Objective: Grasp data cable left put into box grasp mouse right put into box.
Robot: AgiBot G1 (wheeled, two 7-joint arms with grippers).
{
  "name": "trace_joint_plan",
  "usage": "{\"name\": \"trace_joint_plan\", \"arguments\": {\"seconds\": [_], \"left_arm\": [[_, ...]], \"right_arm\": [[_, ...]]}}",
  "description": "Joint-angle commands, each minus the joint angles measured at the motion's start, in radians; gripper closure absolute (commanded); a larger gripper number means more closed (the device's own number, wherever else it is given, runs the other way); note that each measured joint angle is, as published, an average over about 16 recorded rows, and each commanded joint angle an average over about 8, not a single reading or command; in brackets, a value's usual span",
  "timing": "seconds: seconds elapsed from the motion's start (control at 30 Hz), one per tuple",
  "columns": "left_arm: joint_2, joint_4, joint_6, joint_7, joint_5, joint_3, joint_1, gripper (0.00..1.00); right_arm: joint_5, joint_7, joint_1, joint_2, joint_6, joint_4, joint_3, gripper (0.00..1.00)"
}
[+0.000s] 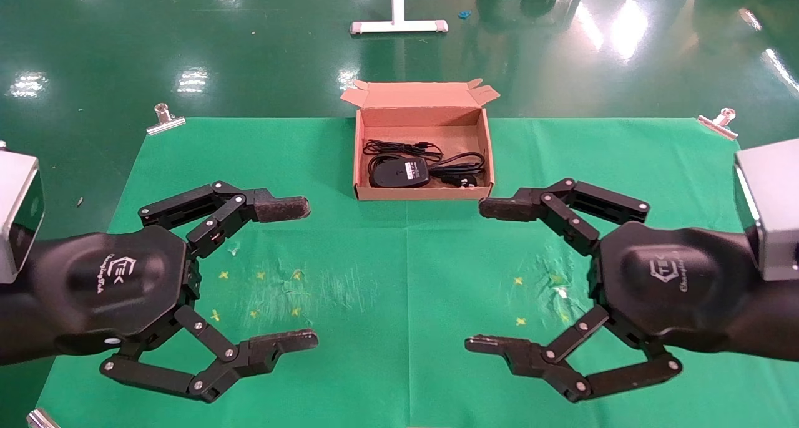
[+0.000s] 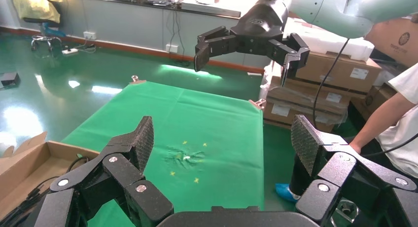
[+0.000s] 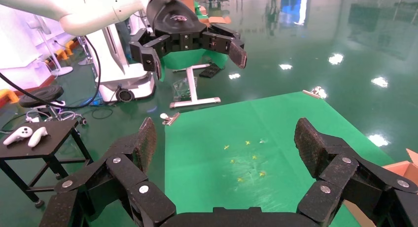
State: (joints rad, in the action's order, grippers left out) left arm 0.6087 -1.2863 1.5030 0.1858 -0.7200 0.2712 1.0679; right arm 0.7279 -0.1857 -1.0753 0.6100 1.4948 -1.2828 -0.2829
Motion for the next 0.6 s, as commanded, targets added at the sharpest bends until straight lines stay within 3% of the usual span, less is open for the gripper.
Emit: {"name": "trace_joint_plan", "arguments": {"seconds": [0.03,0.6], "left_arm": [[0.001,0.001,-0.002,0.001,-0.003,0.002,0.002,0.00],[0.002,0.003,-0.009,0.002,-0.011,0.009,0.007,0.00]], "right_arm": [[0.000,0.000,0.000,0.000,0.000,0.000,0.000,0.00],[0.001,0.000,0.000,0.000,0.000,0.000,0.000,0.00]]}}
